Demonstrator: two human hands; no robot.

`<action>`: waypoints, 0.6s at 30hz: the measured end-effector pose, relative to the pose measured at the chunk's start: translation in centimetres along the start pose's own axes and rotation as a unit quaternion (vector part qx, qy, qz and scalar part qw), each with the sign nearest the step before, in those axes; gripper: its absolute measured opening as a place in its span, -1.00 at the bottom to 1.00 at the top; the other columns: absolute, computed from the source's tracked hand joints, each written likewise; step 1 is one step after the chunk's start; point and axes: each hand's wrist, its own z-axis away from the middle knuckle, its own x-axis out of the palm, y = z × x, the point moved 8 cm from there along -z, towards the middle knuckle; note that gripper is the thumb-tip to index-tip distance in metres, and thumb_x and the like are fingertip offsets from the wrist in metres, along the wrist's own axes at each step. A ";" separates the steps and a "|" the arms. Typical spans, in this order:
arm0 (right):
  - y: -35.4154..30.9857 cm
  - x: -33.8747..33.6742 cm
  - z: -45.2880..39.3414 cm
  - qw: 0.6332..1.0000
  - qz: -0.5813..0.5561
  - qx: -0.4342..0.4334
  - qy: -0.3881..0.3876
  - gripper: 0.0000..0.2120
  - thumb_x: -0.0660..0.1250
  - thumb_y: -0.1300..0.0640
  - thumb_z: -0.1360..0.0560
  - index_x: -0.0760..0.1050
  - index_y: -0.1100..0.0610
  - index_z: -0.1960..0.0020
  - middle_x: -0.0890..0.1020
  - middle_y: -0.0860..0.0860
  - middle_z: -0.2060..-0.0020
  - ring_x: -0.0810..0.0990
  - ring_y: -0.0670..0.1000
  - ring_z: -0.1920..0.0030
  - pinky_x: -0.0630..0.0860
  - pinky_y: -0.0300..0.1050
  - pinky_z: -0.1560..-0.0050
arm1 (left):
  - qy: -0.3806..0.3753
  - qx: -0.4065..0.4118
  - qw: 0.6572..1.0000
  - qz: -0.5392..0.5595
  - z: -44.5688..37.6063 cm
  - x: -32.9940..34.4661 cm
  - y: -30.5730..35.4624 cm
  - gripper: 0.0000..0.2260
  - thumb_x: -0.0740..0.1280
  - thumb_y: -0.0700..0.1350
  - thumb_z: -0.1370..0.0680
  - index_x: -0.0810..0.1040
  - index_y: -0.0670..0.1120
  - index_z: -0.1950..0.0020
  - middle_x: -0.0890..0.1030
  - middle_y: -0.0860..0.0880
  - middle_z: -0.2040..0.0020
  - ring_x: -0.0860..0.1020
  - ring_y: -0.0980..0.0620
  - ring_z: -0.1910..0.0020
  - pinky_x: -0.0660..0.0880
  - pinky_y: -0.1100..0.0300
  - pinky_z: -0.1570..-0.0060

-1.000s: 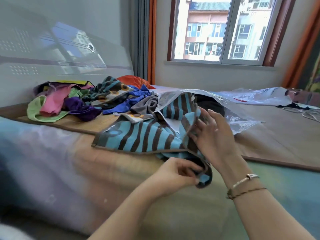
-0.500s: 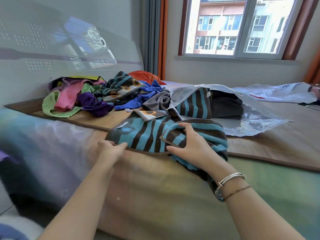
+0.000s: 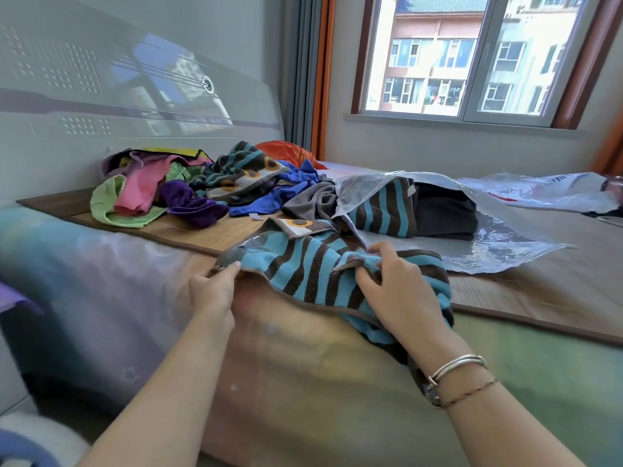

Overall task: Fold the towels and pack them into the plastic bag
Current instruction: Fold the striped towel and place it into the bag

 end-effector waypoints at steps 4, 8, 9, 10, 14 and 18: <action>-0.1 -1.4 0.5 0.995 0.101 0.006 0.022 -0.72 0.26 -0.13 -0.53 0.42 -0.02 -0.16 0.44 -0.03 -0.04 0.46 0.03 0.22 0.36 -0.12 0.27 | 0.002 0.039 0.999 0.036 2.2 0.5 2.0 -0.86 0.42 -0.16 -0.50 0.57 -0.12 -0.03 0.60 -0.08 -0.03 0.53 0.00 -0.01 0.44 0.20 0.02; 0.1 -2.0 0.5 0.998 0.028 -0.010 0.049 -0.76 0.24 -0.07 -0.53 0.47 0.03 0.24 0.46 -0.06 0.24 0.47 -0.01 0.30 0.34 -0.16 0.36 | -0.111 0.141 0.983 0.038 5.9 3.3 5.1 -0.92 0.36 -0.21 -0.54 0.62 -0.05 0.06 0.67 -0.03 0.03 0.60 0.05 0.02 0.52 0.27 0.09; 0.4 -2.2 0.4 0.998 -0.016 -0.004 0.056 -0.71 0.24 -0.04 -0.53 0.42 0.04 0.33 0.46 -0.06 0.35 0.45 -0.03 0.35 0.31 -0.16 0.39 | -0.148 0.164 0.975 0.019 7.3 4.2 5.8 -0.94 0.36 -0.18 -0.55 0.62 -0.05 0.03 0.66 -0.03 0.04 0.62 0.03 0.01 0.56 0.21 0.06; 0.6 -2.5 0.2 0.996 -0.066 0.006 0.065 -0.67 0.24 -0.01 -0.53 0.38 0.06 0.38 0.44 -0.07 0.44 0.40 -0.06 0.41 0.29 -0.16 0.42 | -0.187 0.176 0.966 0.003 8.8 5.2 6.1 -0.95 0.35 -0.15 -0.56 0.59 -0.06 0.00 0.65 -0.03 0.05 0.63 0.02 0.01 0.59 0.15 0.04; 0.7 -3.2 0.1 0.957 -0.265 0.046 0.104 -0.74 0.23 0.12 -0.58 0.40 0.07 0.29 0.34 -0.12 0.55 0.26 -0.13 0.52 0.22 -0.27 0.49 | -0.296 0.227 0.927 -0.031 14.9 7.8 6.8 -0.94 0.33 -0.16 -0.57 0.48 -0.07 0.08 0.61 -0.05 0.11 0.66 0.06 0.12 0.64 0.10 0.20; -0.9 -3.4 0.5 0.946 -0.304 0.003 0.108 -0.85 0.23 0.20 -0.58 0.48 0.02 -0.09 0.46 -0.07 0.47 0.30 -0.14 0.54 0.24 -0.34 0.51 | -0.259 0.369 0.884 -0.124 17.8 7.9 8.2 -0.87 0.40 -0.11 -0.52 0.48 0.02 0.18 0.59 0.10 0.25 0.57 0.18 0.24 0.57 0.19 0.17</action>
